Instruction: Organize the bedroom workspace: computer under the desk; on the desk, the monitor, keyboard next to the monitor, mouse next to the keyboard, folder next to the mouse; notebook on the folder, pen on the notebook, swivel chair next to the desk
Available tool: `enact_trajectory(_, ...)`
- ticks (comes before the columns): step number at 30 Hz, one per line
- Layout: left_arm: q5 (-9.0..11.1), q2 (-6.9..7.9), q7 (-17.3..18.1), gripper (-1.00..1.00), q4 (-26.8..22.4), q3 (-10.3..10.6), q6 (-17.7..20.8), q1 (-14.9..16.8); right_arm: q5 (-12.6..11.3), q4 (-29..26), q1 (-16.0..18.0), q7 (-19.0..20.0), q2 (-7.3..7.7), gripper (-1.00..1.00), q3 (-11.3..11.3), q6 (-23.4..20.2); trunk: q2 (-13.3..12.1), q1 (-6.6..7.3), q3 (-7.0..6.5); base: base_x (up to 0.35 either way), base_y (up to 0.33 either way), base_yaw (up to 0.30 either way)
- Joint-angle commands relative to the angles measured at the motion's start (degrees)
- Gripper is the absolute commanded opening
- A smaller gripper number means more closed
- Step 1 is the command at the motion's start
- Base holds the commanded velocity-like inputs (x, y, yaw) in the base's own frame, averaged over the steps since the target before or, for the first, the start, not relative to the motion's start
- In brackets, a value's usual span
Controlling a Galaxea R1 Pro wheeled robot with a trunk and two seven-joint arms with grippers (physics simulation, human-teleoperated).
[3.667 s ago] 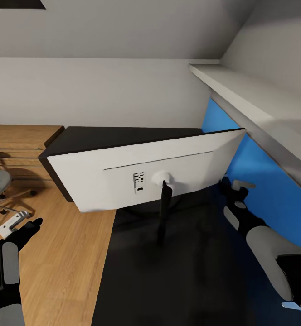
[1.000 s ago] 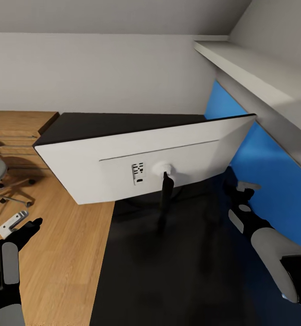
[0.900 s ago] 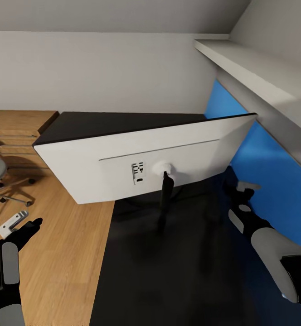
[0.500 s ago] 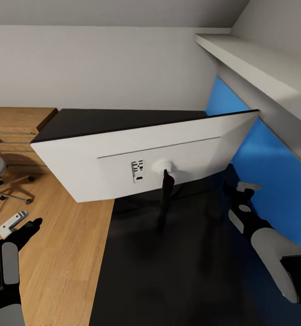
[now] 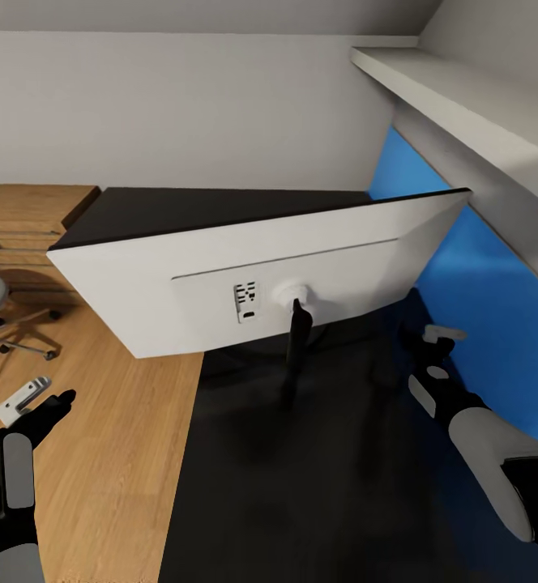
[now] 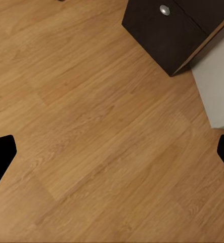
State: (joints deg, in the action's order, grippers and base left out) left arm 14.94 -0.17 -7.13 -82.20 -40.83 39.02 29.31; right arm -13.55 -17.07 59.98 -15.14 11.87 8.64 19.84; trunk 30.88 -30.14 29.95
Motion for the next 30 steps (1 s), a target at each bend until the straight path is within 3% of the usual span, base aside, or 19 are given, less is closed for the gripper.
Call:
enact_trajectory(1,0.61,-0.03,-0.43,1.0,-0.07,-0.04,0.27,0.05,-0.52,0.05,0.05,-0.24,0.06,1.0,0.5,0.2,0.06,-0.04,0.16,0.0,0.0,0.0)
enact_trajectory(30,0.61,-0.17,-0.43,1.0,-0.07,-0.02,0.27,0.05,-0.6,0.06,0.05,-0.5,0.43,1.0,0.44,0.2,0.06,-0.04,2.15,0.0,0.0,0.0)
